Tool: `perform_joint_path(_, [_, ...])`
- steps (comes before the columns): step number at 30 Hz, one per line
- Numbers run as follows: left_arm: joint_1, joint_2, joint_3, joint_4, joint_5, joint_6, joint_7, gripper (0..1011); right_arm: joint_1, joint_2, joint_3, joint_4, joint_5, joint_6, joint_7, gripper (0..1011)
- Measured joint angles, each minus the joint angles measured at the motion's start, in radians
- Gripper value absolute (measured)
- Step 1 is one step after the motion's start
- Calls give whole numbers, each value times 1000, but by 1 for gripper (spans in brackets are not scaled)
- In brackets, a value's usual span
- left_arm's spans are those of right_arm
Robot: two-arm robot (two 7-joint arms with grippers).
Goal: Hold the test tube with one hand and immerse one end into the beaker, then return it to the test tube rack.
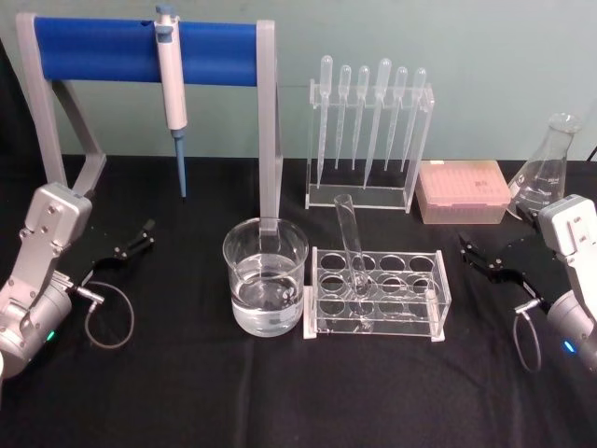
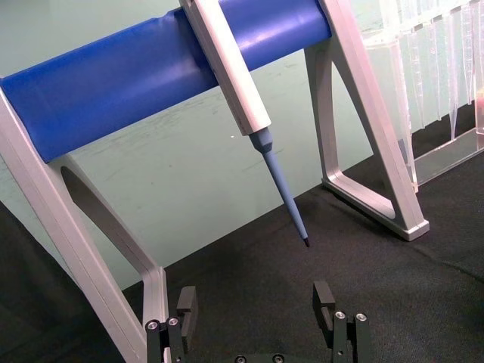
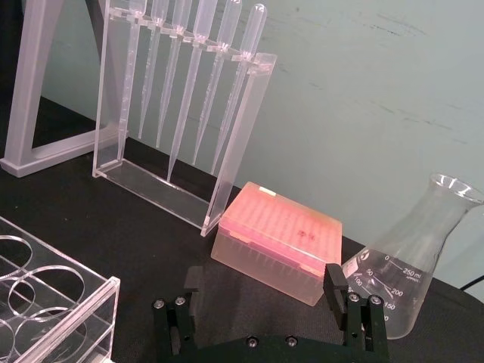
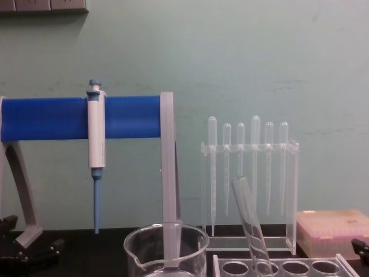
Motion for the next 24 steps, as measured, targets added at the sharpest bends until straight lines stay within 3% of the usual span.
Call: perform_joint_path(24, [0, 0, 0, 0, 0, 0, 0, 1000, 0, 0, 0, 0, 0, 0, 0, 1002])
